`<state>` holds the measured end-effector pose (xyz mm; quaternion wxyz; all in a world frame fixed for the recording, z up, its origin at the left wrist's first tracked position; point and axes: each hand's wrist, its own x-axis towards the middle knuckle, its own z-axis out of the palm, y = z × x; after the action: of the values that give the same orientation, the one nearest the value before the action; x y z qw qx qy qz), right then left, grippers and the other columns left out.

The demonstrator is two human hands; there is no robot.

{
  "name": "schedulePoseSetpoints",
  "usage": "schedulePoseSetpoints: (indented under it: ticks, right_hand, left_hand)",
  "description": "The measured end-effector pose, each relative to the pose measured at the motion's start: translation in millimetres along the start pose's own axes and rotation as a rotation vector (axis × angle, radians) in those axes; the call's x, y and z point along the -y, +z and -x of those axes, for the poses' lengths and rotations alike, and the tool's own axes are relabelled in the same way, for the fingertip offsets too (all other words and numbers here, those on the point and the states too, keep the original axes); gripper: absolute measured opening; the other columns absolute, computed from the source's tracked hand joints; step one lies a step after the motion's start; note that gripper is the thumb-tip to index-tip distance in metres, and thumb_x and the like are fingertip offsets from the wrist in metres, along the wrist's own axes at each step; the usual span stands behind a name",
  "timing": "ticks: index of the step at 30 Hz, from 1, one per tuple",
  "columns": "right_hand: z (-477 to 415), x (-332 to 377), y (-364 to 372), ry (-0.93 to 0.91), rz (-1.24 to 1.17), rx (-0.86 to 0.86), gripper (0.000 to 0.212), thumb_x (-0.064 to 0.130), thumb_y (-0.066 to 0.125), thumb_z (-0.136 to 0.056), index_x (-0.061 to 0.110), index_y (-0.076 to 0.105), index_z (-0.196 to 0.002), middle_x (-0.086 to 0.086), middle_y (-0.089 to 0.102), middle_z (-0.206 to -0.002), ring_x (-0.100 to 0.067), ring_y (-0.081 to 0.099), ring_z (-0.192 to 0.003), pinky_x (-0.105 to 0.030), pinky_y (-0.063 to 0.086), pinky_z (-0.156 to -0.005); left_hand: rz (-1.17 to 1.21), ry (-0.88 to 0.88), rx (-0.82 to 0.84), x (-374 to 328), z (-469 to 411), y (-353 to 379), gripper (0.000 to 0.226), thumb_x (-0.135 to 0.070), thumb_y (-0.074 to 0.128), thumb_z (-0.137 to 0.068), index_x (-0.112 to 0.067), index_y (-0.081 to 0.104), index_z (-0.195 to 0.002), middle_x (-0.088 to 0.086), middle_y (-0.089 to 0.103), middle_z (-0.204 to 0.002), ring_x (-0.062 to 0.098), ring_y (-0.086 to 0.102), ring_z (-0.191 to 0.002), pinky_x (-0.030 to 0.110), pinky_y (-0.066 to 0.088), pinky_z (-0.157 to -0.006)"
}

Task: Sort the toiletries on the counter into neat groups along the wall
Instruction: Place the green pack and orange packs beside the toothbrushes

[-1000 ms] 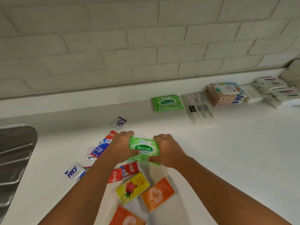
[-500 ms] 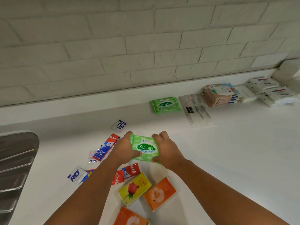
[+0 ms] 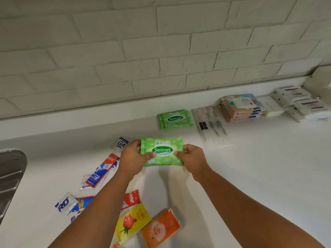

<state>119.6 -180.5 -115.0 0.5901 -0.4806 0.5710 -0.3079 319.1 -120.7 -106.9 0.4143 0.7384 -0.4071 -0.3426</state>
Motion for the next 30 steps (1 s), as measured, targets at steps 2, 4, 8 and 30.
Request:
schedulePoseSetpoints:
  ticks: [2,4,8,30]
  right_hand:
    - [-11,8,-8,0.002,-0.032,0.004,0.008,0.009,0.071,-0.088,0.004,0.067,-0.092,-0.015,0.072,-0.088,-0.030,0.073,-0.079,-0.039,0.061,-0.059]
    - [-24,15,-16,0.005,-0.038,0.009,0.006,0.008,0.068,-0.090,0.005,0.067,-0.095,-0.013,0.071,-0.088,-0.027,0.072,-0.075,-0.035,0.060,-0.053]
    - [-48,32,-29,-0.025,-0.007,-0.022,0.014,-0.001,0.058,-0.091,0.011,0.066,-0.089,-0.015,0.069,-0.092,-0.027,0.070,-0.069,-0.035,0.061,-0.056]
    - [-146,70,-54,-0.303,0.915,0.060,0.034,0.001,0.044,-0.095,0.005,0.063,-0.122,-0.016,0.060,-0.122,-0.031,0.059,-0.109,-0.033,0.052,-0.090]
  left_hand:
    - [0.105,-0.032,-0.034,-6,-8,13,0.036,-0.012,0.088,-0.072,-0.014,0.066,-0.100,-0.002,0.077,-0.091,0.006,0.074,-0.079,0.024,0.057,-0.070]
    - [0.129,-0.044,-0.071,-12,-19,25,0.034,-0.016,0.087,-0.074,-0.013,0.068,-0.102,-0.003,0.077,-0.091,0.006,0.073,-0.080,0.023,0.056,-0.070]
    - [0.127,-0.043,-0.113,-24,-42,42,0.021,-0.018,0.079,-0.083,-0.013,0.070,-0.101,-0.004,0.077,-0.091,0.009,0.073,-0.083,0.025,0.055,-0.071]
    - [-0.129,-0.011,-0.269,-42,-136,92,0.019,-0.020,0.078,-0.081,-0.014,0.078,-0.099,0.004,0.076,-0.089,0.023,0.071,-0.084,0.035,0.057,-0.081]
